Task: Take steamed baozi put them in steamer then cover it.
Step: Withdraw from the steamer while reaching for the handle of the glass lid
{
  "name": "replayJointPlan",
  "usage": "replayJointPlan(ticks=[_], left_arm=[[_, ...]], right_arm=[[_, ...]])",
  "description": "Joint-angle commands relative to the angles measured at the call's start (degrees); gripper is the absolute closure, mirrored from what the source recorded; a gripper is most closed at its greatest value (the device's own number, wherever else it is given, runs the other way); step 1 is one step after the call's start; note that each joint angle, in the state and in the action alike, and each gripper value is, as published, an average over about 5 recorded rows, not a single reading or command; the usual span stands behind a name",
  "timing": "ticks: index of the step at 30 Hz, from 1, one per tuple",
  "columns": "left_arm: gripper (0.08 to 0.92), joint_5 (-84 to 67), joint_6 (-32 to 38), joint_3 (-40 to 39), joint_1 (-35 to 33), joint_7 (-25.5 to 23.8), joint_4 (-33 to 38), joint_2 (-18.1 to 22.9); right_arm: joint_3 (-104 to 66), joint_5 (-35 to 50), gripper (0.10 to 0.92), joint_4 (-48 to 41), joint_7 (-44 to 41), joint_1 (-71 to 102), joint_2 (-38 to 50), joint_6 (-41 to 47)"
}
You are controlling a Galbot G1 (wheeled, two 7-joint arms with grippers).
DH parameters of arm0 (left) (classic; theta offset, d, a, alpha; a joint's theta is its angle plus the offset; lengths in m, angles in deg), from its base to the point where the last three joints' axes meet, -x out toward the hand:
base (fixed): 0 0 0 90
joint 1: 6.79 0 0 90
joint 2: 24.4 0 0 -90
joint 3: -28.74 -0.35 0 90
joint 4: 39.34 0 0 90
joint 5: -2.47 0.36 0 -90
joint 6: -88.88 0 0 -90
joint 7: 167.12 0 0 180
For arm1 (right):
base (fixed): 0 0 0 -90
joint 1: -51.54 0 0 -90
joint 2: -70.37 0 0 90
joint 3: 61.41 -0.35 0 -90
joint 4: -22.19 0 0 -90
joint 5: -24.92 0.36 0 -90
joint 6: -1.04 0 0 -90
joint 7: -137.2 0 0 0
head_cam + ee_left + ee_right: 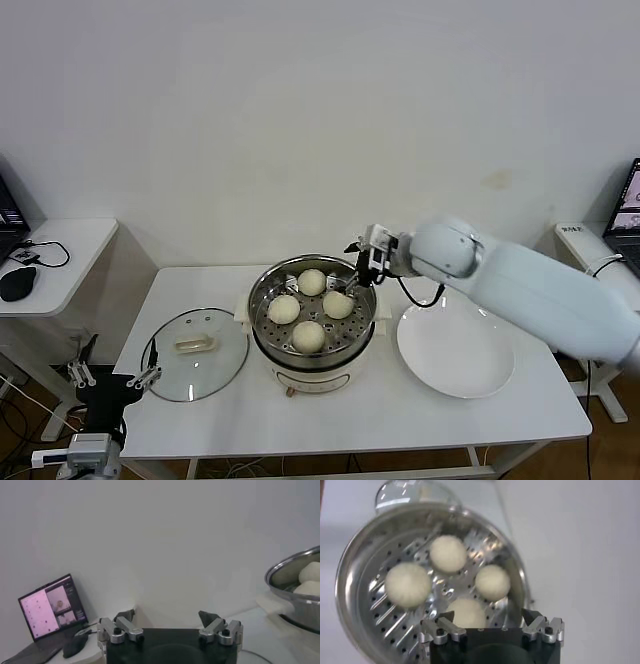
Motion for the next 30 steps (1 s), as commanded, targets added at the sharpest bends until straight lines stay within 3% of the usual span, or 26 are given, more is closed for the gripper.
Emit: replayJointPlan(ticks=[1, 6, 14, 20, 30], left_arm=[[0.177, -0.11, 1.52, -0.1, -0.12, 0.37, -0.51, 0.34], [0.177, 0.42, 2.66, -0.46, -0.07, 1.0, -1.76, 0.62], [0.177, 9.58, 1.67, -2.51, 0.12, 0.91, -5.13, 0.59], [0.177, 26.85, 1.31, -3.42, -0.38, -0.15, -8.39, -0.36], [0.177, 61.26, 12.58, -4.48, 3.14, 0.56, -20.92, -5.39]], right_arm=[[-32.44, -7.62, 0.202, 6.27, 16.95, 35.23, 3.25, -19.13], [-51.51, -16.53, 0.203, 7.0, 16.91, 54.05, -2.87, -30.59], [-73.53, -22.18, 0.203, 8.89, 12.9, 74.57, -17.17, -43.38], [-81.62, -18.97, 0.203, 12.6, 10.68, 86.02, -26.06, -43.9], [-87.7, -21.07, 0.203, 18.19, 11.74, 95.11, -34.05, -43.08]])
